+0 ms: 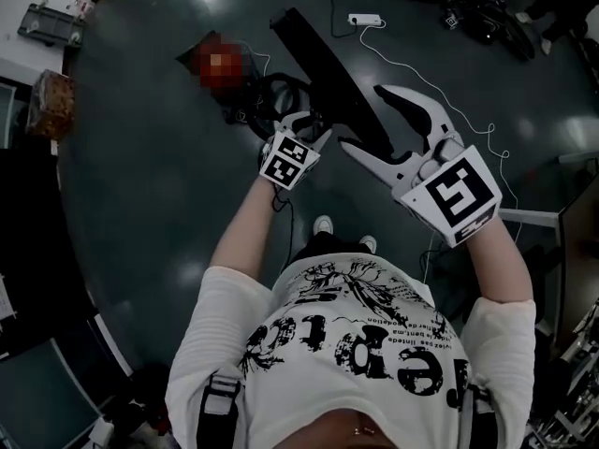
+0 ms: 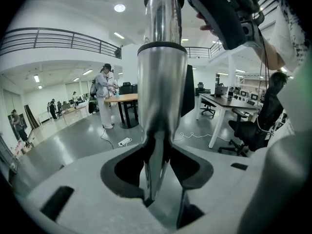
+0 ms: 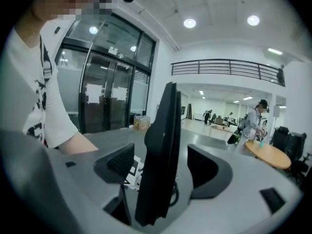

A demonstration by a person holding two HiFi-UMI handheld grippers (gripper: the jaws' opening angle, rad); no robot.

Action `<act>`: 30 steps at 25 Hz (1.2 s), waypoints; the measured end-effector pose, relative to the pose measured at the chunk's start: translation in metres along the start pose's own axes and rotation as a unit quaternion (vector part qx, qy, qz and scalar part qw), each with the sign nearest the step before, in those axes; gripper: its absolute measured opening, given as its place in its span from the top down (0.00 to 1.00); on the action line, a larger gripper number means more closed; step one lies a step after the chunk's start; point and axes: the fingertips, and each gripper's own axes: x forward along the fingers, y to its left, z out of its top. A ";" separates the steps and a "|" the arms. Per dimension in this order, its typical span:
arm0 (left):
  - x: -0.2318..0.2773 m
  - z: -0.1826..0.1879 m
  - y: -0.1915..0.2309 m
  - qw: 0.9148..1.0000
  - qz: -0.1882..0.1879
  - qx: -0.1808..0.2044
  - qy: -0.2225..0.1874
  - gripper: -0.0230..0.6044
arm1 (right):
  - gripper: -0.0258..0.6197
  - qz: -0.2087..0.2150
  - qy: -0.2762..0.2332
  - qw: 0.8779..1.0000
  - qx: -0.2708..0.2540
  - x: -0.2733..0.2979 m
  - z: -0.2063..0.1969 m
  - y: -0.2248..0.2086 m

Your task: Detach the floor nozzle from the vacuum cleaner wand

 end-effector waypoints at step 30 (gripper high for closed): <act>-0.001 0.065 -0.048 0.984 -0.076 0.083 -0.136 0.78 | 0.67 -0.016 0.060 0.996 0.071 -0.001 0.016 -0.016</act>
